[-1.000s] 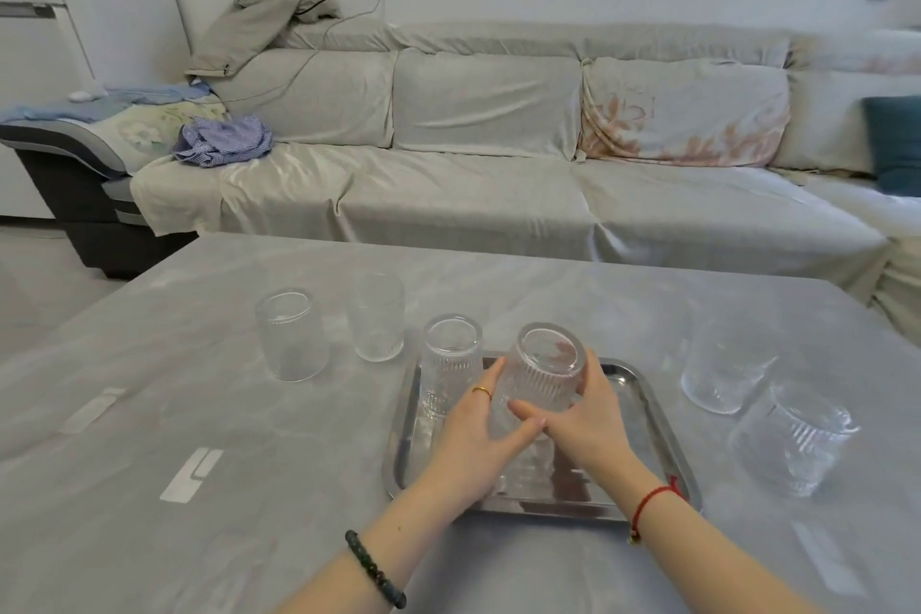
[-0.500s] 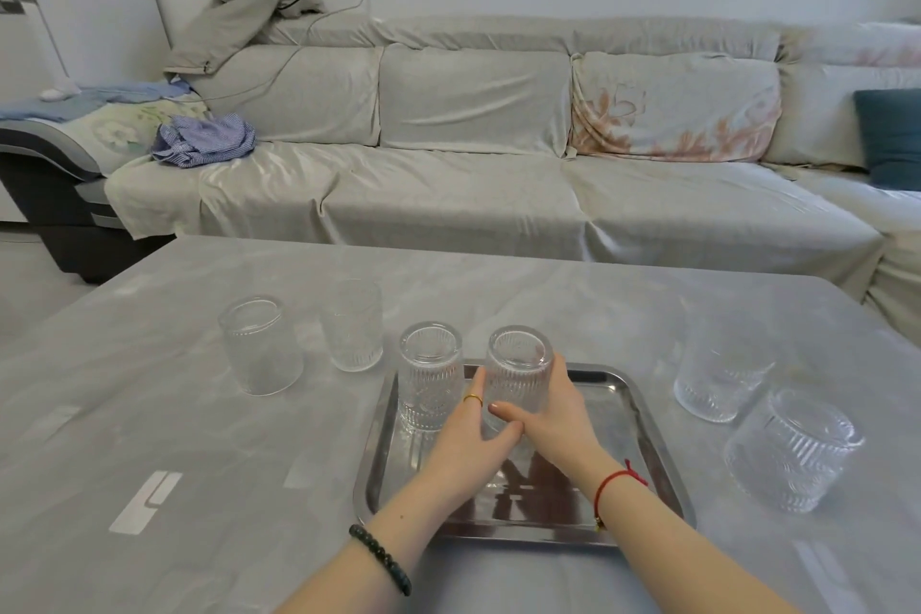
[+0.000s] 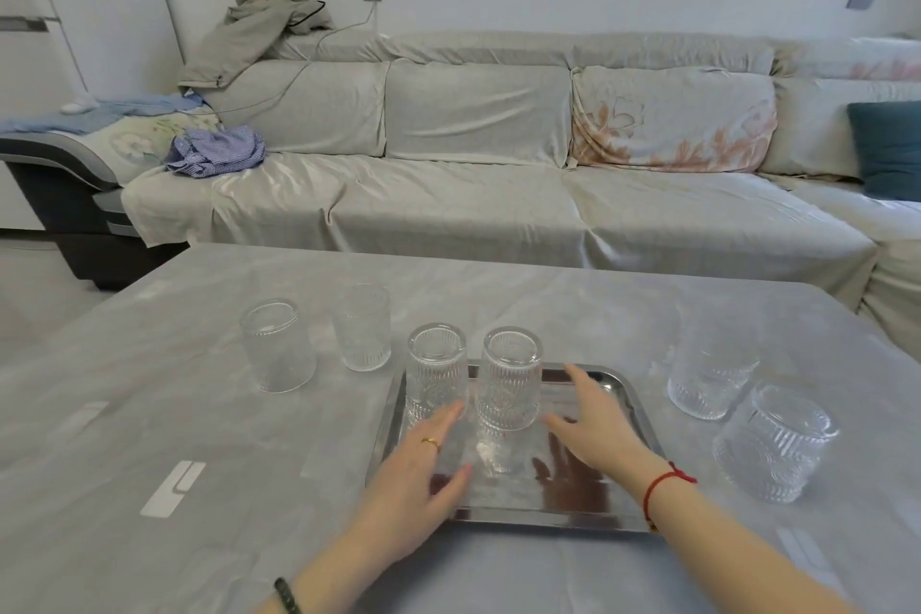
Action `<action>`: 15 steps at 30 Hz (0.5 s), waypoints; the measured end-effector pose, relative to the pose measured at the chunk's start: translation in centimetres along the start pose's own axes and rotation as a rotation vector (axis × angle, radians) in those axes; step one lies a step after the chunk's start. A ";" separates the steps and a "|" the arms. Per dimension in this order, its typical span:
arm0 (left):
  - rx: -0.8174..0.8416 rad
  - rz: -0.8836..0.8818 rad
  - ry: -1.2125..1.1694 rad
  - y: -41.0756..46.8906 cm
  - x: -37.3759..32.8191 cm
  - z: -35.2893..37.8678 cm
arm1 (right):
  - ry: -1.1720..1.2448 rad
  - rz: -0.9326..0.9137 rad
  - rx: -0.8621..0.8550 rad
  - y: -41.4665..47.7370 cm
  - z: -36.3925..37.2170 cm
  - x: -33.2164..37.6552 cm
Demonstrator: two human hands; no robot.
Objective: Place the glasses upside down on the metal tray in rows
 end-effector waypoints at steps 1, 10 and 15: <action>0.003 0.000 0.067 -1.0 0.9 -0.4 | -0.075 -0.019 -0.048 -0.5 -1.0 -0.9; 0.120 -0.286 0.226 -4.0 5.0 -1.7 | -0.228 0.145 -0.037 -4.9 -2.0 -7.5; 0.127 -0.293 0.212 -4.0 5.3 -1.9 | -0.161 0.130 -0.082 -5.4 -1.6 -7.4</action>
Point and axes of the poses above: each hand's wrist, its own y-axis towards the middle knuckle, its own z-axis out of the palm, x = y × z, the point moved 4 cm from there along y, towards the middle knuckle, and after that the axes turned 6 degrees about z, right-handed, at the moved point
